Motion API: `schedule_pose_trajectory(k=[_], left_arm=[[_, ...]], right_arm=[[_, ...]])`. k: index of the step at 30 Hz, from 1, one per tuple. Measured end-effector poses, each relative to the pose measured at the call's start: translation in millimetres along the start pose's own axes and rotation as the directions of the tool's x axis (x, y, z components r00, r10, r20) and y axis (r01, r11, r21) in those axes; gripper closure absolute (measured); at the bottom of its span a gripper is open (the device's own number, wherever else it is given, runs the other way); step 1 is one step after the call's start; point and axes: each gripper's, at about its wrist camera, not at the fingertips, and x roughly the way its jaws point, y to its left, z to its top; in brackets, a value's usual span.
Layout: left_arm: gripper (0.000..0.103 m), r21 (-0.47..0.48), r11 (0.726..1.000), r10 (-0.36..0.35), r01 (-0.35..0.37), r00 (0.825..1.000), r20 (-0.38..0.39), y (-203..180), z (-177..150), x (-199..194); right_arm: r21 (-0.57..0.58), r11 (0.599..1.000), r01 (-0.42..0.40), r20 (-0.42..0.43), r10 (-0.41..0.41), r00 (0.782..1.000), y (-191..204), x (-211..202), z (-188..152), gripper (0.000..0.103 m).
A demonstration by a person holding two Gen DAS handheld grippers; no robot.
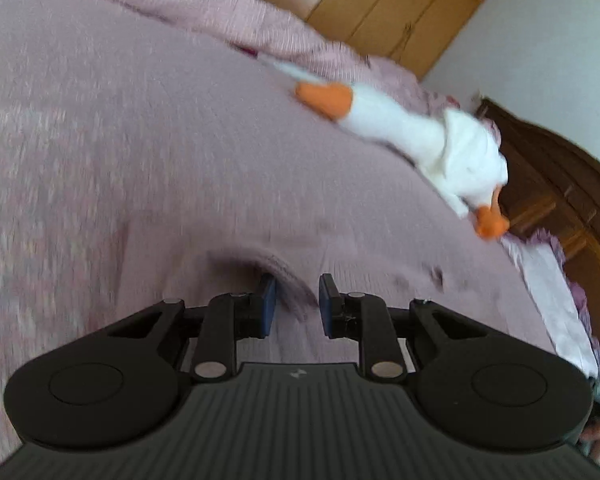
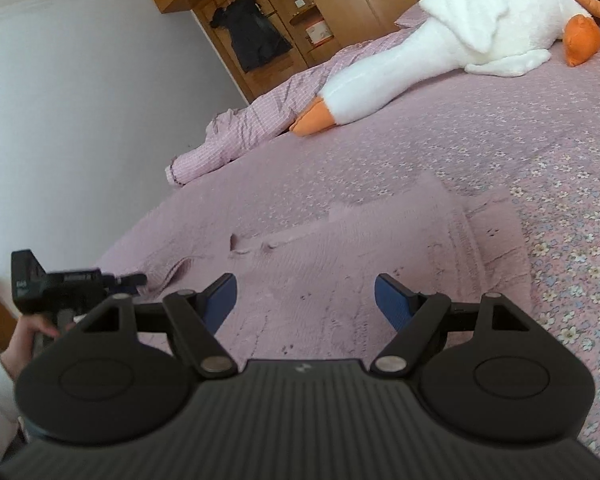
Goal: Fold small clothes
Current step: 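Open both tools to release the folded hem on the cardigan, then move the right tool to the folded cardigan edge and close on it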
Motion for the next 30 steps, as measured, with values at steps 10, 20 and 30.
schedule_pose_trajectory(k=[10,20,30], left_arm=[[0.071,0.02,1.0,0.016,-0.017,0.997,0.069,1,26,-12],[0.028,0.063,0.997,0.048,-0.052,0.997,0.068,17,7,-40],[0.041,0.146,0.988,0.053,-0.059,0.998,0.046,19,-19,-29]], right_arm=[[0.035,0.997,0.064,0.015,-0.064,0.998,-16,-2,6,0.024],[0.018,0.985,0.171,0.073,-0.172,0.982,-29,-14,15,0.024],[-0.036,0.968,0.247,-0.006,-0.248,0.969,-41,17,16,0.056]])
